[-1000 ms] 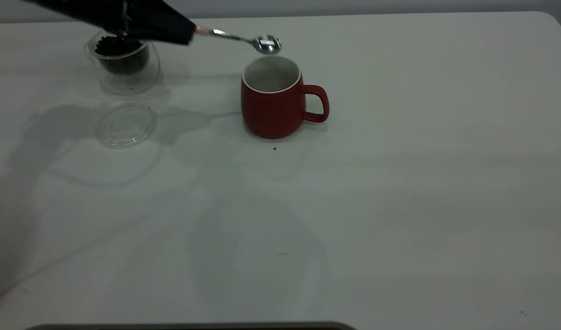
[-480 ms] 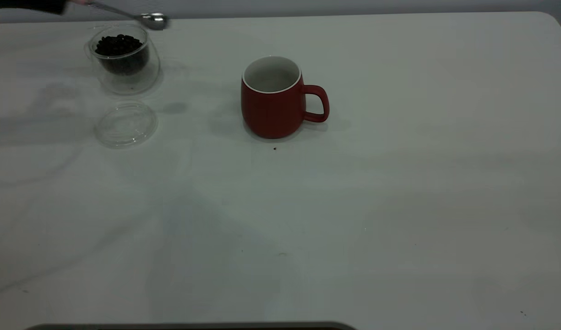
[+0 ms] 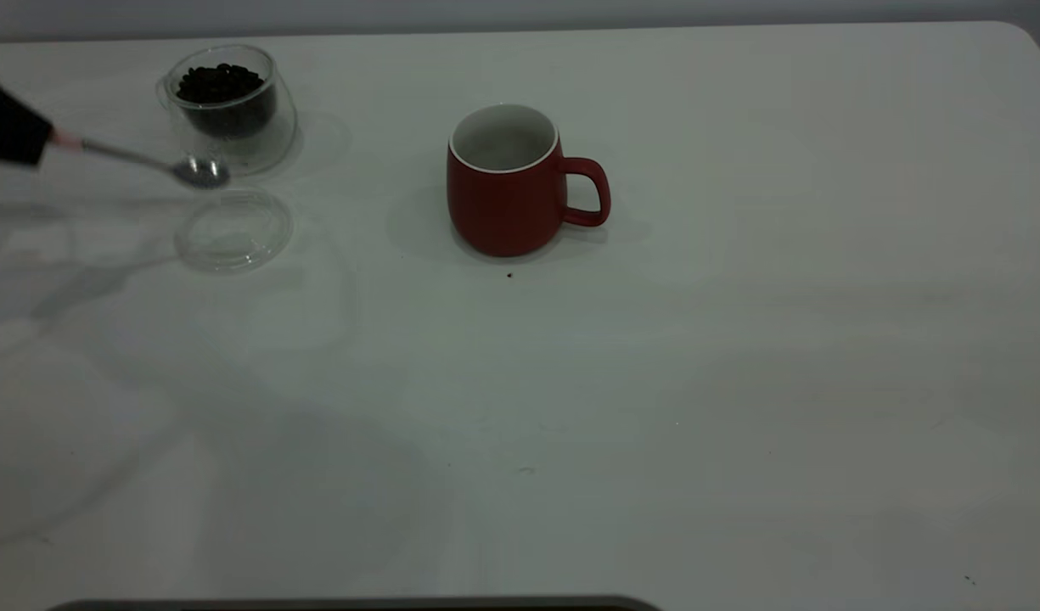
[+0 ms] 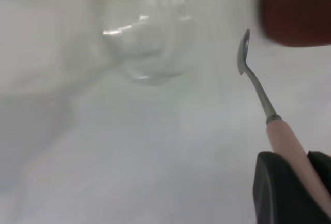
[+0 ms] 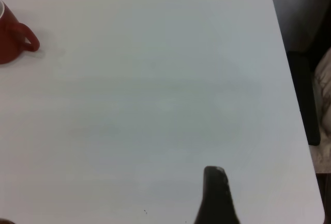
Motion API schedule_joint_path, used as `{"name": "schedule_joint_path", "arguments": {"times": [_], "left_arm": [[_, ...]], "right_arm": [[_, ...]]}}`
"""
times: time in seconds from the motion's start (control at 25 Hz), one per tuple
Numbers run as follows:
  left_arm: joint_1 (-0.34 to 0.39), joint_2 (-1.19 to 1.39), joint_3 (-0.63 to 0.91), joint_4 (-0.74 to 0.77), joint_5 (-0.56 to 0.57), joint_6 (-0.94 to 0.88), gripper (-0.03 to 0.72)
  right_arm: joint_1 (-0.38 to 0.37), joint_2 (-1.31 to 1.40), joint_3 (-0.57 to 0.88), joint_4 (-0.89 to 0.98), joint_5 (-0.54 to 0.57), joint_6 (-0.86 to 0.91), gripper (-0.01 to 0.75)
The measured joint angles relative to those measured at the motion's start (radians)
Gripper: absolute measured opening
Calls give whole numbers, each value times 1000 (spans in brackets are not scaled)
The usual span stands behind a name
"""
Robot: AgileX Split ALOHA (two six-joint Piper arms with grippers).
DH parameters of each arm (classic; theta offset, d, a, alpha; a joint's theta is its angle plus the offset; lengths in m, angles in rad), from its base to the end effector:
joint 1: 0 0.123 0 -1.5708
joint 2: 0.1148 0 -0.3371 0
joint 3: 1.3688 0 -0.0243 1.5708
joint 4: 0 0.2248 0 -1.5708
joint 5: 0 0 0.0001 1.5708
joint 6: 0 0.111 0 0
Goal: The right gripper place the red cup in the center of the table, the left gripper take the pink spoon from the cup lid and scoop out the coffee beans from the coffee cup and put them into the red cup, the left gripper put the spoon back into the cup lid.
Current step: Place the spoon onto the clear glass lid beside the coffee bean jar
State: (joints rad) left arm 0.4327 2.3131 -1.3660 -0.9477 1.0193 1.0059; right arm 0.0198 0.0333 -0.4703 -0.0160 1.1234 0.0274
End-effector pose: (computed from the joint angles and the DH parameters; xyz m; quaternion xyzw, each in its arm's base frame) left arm 0.4099 0.1047 0.1092 -0.0353 0.9271 -0.3513 0.1260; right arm -0.0593 -0.0028 0.2436 0.0037 0.8843 0.0030 0.4670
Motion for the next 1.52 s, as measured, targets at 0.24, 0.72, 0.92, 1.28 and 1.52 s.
{"name": "schedule_joint_path", "arguments": {"times": [0.24, 0.72, 0.92, 1.28, 1.52], "left_arm": [[0, 104, 5, -147, -46, 82, 121], [0, 206, 5, -243, -85, 181, 121], [0, 206, 5, -240, -85, 194, 121], [0, 206, 5, -235, -98, 183, 353], [3, 206, 5, -235, -100, 170, 546]], "right_arm": [[0, 0, 0, 0, 0, 0, 588], [0, 0, 0, 0, 0, 0, 588], [0, 0, 0, 0, 0, 0, 588], [0, 0, 0, 0, 0, 0, 588], [0, 0, 0, 0, 0, 0, 588]]}}
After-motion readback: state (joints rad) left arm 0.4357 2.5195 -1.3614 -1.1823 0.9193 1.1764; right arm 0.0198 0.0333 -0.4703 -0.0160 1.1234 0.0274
